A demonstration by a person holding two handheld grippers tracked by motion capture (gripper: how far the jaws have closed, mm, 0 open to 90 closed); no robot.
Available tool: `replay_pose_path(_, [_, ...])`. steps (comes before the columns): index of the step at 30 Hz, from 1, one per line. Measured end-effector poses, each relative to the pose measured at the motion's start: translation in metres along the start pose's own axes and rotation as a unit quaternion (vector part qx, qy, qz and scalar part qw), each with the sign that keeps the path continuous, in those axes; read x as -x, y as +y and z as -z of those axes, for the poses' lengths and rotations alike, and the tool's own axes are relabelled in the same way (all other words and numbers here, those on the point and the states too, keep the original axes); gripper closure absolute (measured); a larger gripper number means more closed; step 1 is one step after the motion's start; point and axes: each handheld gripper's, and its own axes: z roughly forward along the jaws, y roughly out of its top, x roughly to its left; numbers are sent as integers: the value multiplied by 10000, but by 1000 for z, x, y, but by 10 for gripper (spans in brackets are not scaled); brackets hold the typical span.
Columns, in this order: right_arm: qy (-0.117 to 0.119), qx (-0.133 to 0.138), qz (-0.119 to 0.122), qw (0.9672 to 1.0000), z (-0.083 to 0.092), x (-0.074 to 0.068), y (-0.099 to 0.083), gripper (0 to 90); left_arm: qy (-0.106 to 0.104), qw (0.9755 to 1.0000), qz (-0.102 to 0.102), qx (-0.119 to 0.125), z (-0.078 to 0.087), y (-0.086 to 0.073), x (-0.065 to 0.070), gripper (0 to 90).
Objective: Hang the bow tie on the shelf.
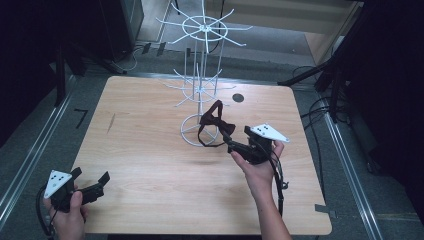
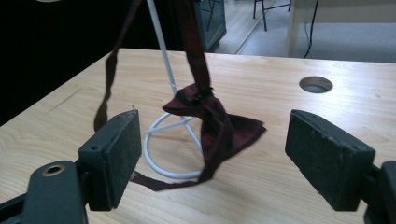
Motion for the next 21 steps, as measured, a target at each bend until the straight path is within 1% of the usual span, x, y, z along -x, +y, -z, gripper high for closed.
replay_pose_path(2, [-24, 17, -43, 10000, 4, 5, -2, 189, 4, 10000, -8, -15, 0, 0, 0, 0])
replay_pose_path(5, [-75, 27, -43, 10000, 8, 9, -2, 189, 4, 10000, -13, -10, 0, 0, 0, 0])
replay_pose_path(6, [-109, 48, -100, 9999, 12, 12, -3, 191, 3, 10000, -15, -11, 0, 0, 0, 0])
replay_pose_path(9, [-159, 67, -111, 9998, 15, 16, -3, 193, 8, 10000, -11, -11, 0, 0, 0, 0])
replay_pose_path(10, [-180, 82, -166, 9997, 19, 19, -4, 194, 11, 10000, -10, -9, 0, 0, 0, 0])
replay_pose_path(12, [-208, 92, -159, 9996, 21, 21, -4, 195, 12, 10000, -10, -3, 0, 0, 0, 0])
replay_pose_path(15, [-314, 82, -159, 9993, 28, 30, -10, 196, 16, 10000, -1, 3, 0, 0, 0, 0])
replay_pose_path(16, [-314, 82, -159, 9993, 28, 30, -10, 196, 13, 10000, -3, 4, 0, 0, 1, 0])
replay_pose_path(17, [-363, 58, -179, 9992, 33, 35, -14, 196, 16, 10000, -2, 11, 0, 0, 1, 0])
replay_pose_path(18, [-363, 58, -179, 9992, 33, 35, -14, 196, 16, 10000, -2, 11, 0, 0, 1, 0])
replay_pose_path(19, [-422, 63, -191, 9989, 38, 40, -17, 196, 18, 10000, 0, 3, 0, 0, 0, 0])
replay_pose_path(21, [-470, 61, -220, 9986, 43, 46, -21, 196, 24, 10000, -10, 8, 0, 0, 1, 0])
